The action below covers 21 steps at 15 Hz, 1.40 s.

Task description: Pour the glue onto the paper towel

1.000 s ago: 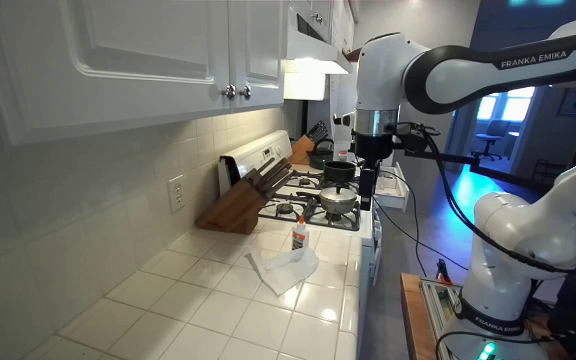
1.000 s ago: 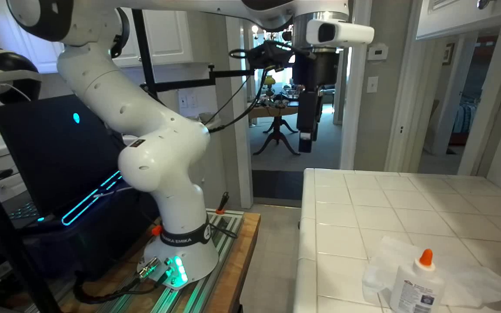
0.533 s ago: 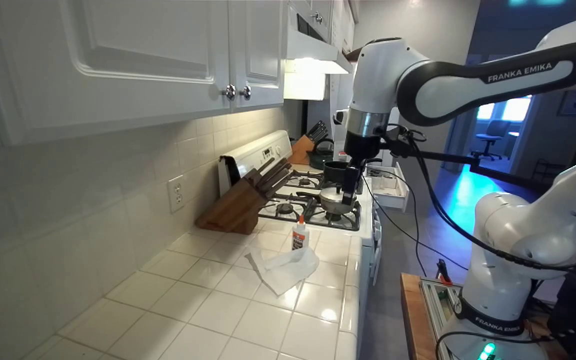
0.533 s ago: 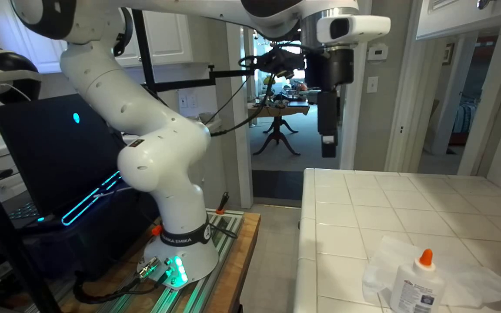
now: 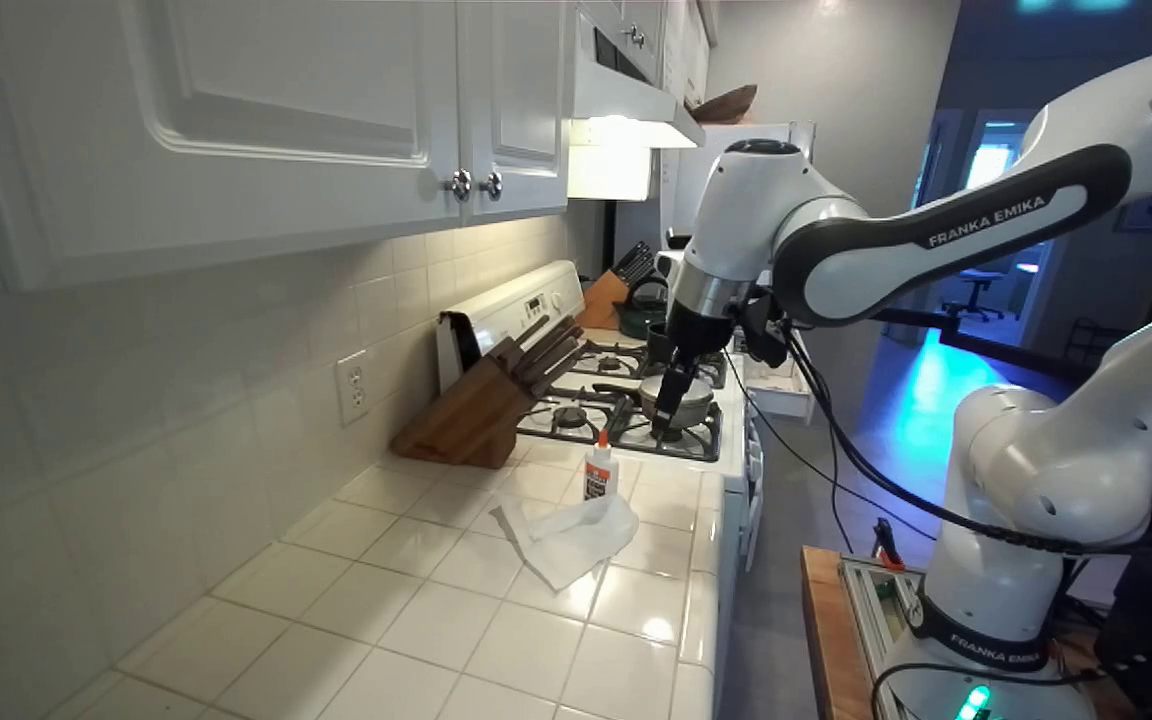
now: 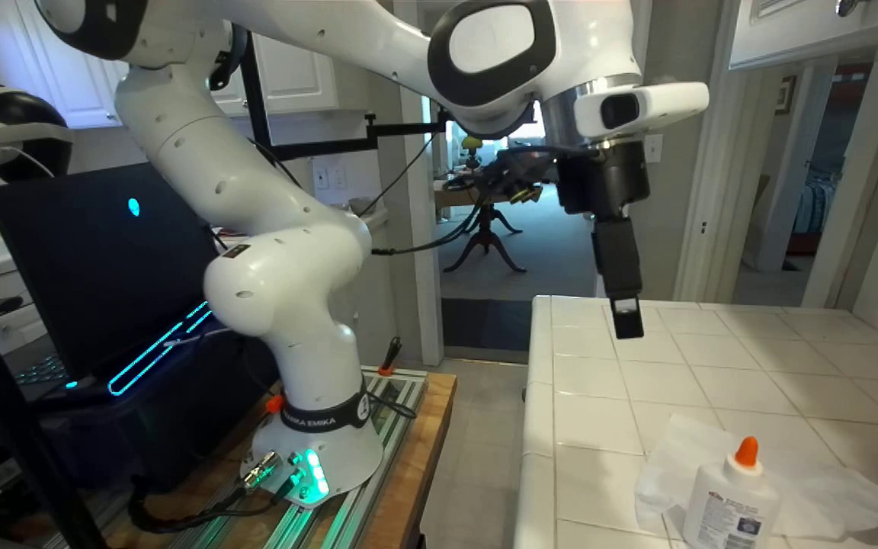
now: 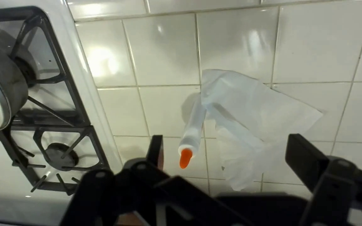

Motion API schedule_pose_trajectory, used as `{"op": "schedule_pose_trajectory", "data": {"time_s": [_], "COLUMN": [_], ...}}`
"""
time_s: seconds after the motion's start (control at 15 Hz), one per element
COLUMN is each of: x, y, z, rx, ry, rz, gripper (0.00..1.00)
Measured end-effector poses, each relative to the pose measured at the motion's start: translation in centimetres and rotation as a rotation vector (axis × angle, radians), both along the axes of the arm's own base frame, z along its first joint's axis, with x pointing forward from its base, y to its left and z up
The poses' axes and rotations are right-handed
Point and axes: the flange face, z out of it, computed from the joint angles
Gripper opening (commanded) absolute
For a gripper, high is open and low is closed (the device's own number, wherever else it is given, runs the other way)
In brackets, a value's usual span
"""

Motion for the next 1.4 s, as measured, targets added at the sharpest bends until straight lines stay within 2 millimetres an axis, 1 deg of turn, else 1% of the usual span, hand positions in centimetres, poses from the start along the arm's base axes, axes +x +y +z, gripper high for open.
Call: {"op": "schedule_pose_trajectory", "data": {"time_s": [0.27, 0.47, 0.67, 0.87, 1.07, 1.4], "x": [0.3, 1.0, 1.8, 2.5, 2.7, 2.8], "y": [-1.8, -3.3, -4.3, -4.8, -4.9, -4.9], "z": [-2.2, -2.6, -3.1, -4.2, -5.7, -5.9], "rx": [0.035, 0.058, 0.057, 0.052, 0.058, 0.055], "ry": [-0.047, -0.080, -0.113, -0.113, -0.074, -0.070], "rz": [0.013, 0.036, 0.086, 0.127, 0.123, 0.123], "gripper": [1.00, 1.00, 1.00, 1.00, 1.00, 1.00]}}
